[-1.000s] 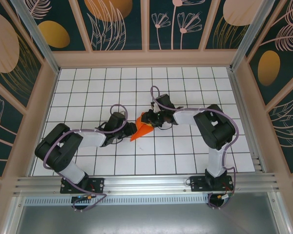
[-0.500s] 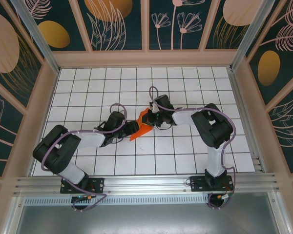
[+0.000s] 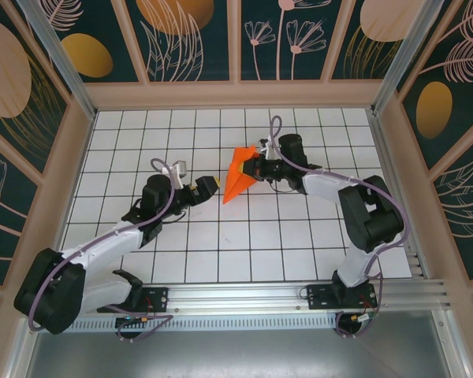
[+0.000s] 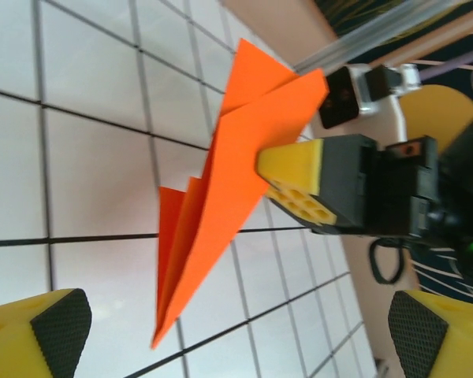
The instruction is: Fold a paper plane with a square sheet of paper (pick it up from the middle)
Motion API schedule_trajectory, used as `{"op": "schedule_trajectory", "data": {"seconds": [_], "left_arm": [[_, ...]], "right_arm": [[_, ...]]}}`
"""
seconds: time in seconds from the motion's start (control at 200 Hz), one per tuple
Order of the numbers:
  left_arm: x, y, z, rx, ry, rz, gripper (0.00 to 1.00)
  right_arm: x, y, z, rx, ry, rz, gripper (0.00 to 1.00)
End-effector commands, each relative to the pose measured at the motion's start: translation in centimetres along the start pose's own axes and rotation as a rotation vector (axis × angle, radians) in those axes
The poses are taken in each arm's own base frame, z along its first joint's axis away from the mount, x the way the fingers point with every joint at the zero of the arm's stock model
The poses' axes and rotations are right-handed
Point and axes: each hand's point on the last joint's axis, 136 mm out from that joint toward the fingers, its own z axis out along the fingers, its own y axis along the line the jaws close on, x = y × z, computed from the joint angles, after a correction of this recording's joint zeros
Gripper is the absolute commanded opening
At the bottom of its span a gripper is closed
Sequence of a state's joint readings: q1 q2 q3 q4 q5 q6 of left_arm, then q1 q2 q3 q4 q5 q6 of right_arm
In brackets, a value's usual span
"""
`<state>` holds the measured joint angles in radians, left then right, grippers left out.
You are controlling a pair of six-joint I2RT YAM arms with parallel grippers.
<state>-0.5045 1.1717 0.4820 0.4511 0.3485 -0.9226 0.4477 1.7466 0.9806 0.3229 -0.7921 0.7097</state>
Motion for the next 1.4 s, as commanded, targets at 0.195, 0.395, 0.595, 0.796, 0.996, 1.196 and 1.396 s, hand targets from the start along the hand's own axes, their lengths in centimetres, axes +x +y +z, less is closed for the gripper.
{"op": "schedule_trajectory", "data": {"seconds": [0.195, 0.395, 0.595, 0.796, 0.996, 1.196, 1.396], "left_arm": [[0.4, -2.9, 0.6, 0.163, 0.064, -0.011, 0.99], [0.9, -2.8, 1.4, 0.203, 0.091, -0.039, 0.98], [1.1, -4.3, 2.0, 0.311, 0.122, -0.055, 0.92], [1.3, -4.3, 2.6, 0.342, 0.134, -0.068, 0.74], [1.2, -3.7, 2.6, 0.326, 0.120, -0.056, 0.51], [1.3, -2.7, 2.8, 0.282, 0.114, -0.037, 0.41], [1.3, -2.9, 2.7, 0.292, 0.114, -0.026, 0.29]], "right_arm": [[0.3, 5.8, -1.2, -0.213, 0.059, -0.076, 0.00], [0.6, 7.7, -2.1, -0.277, 0.085, -0.083, 0.00], [1.4, 8.7, -1.9, -0.317, 0.129, -0.078, 0.00], [2.0, 8.9, -1.4, -0.330, 0.152, -0.061, 0.00], [2.1, 8.2, -1.2, -0.309, 0.158, -0.049, 0.00], [2.3, 7.2, -1.0, -0.284, 0.165, -0.024, 0.00], [2.7, 6.2, -0.5, -0.264, 0.179, -0.002, 0.00]]}}
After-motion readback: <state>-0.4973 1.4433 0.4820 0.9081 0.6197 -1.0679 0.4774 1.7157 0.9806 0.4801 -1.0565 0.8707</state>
